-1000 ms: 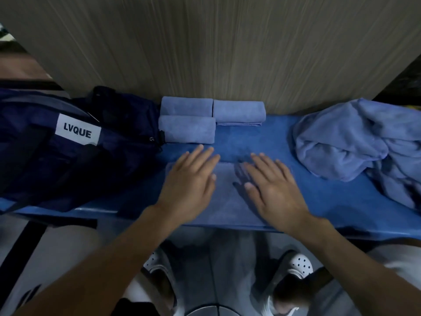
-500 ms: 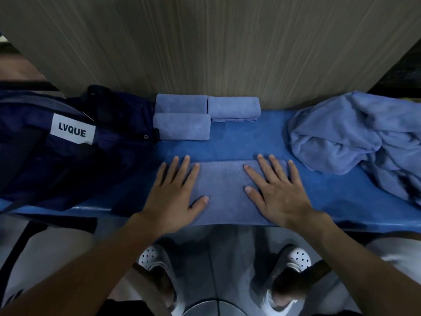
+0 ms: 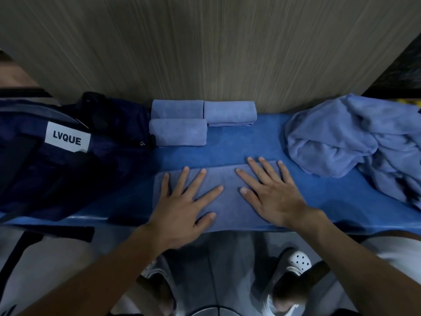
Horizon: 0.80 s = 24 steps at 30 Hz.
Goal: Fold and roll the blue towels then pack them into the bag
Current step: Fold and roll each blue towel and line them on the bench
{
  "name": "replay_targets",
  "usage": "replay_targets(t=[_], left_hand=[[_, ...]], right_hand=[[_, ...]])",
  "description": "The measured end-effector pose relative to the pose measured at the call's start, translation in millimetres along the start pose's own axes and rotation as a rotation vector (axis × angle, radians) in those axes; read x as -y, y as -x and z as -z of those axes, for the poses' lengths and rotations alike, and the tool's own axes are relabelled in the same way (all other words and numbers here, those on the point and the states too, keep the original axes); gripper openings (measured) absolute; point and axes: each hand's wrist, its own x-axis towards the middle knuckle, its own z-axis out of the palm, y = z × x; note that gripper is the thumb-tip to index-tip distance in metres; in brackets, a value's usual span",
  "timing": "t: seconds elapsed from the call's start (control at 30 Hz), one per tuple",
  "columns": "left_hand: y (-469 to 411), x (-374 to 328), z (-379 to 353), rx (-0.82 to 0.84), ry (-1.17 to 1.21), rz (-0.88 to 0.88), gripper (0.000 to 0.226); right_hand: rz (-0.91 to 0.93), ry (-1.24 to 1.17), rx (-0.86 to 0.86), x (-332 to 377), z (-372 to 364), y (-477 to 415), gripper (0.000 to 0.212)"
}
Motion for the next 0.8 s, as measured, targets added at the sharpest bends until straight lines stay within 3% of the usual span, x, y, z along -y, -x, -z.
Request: replay_targets(t=[0.17, 0.33, 0.43, 0.6, 0.67, 0.8], left_hand=[[0, 1, 3, 0.027, -0.007, 0.016, 0.065], [-9, -10, 15, -0.016, 0.05, 0.073, 0.064], [-20, -25, 23, -0.093, 0.048, -0.065, 0.061], [-31, -34, 9, -0.038, 0.052, -0.084, 0.06], [-35, -34, 8, -0.016, 0.034, -0.089, 0.061], [-41, -34, 11, -0.021, 0.042, -0.098, 0.062]], right_hand=[[-0.123, -0.04, -0.036, -8, 2, 5, 0.076], [-0.444, -0.151, -0.285, -12, 15, 22, 0.066], [-0.616, -0.252, -0.135, -19, 20, 32, 0.061], [-0.688, -0.327, -0.061, -20, 21, 31, 0.056], [-0.692, -0.402, -0.076, -22, 21, 27, 0.045], [-0.599, -0.604, -0.192, -25, 24, 24, 0.043]])
